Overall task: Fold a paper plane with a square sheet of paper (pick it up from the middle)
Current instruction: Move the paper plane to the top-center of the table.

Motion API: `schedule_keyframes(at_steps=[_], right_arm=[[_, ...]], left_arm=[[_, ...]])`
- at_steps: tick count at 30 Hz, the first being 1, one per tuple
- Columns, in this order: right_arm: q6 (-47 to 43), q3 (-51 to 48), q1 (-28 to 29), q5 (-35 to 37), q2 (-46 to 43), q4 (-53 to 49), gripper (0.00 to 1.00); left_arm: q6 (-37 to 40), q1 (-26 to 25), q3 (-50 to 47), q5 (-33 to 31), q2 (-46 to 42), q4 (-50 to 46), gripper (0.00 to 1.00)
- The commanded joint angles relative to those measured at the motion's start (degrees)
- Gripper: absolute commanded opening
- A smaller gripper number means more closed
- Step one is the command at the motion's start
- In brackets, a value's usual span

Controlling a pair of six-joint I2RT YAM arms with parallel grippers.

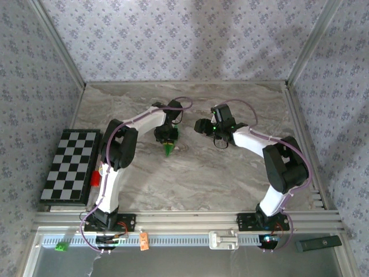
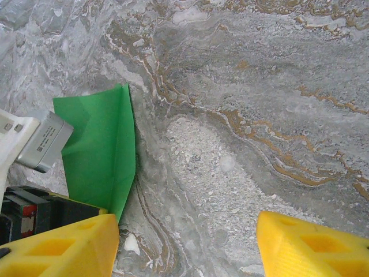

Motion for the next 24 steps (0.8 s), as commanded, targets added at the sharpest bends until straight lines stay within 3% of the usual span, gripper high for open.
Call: schedule_keyframes(at_steps=[1, 9, 19, 24], right_arm=[[0.08, -0.47, -0.25, -0.2, 0.6, -0.89, 0.66], [-1.45, -0.3, -0.32, 1.96, -0.78, -2.13, 0.7], [-7.58, -1.33, -1.56, 6.21, -3.76, -3.53, 0.84], [-8.89, -1.76, -1.9, 8.02, -4.58, -4.11, 1.0]], left_arm=[[-0.81, -0.4, 1.14, -0.53, 1.01, -1.05, 0.13], [-0.75, -0.04, 4.07, -4.03, -0.21, 0.34, 0.05], [-0.47, 1.54, 16.61, -6.06, 6.48, 1.42, 0.05], [0.22, 1.64, 21.68, -7.31, 10.01, 1.16, 0.05]])
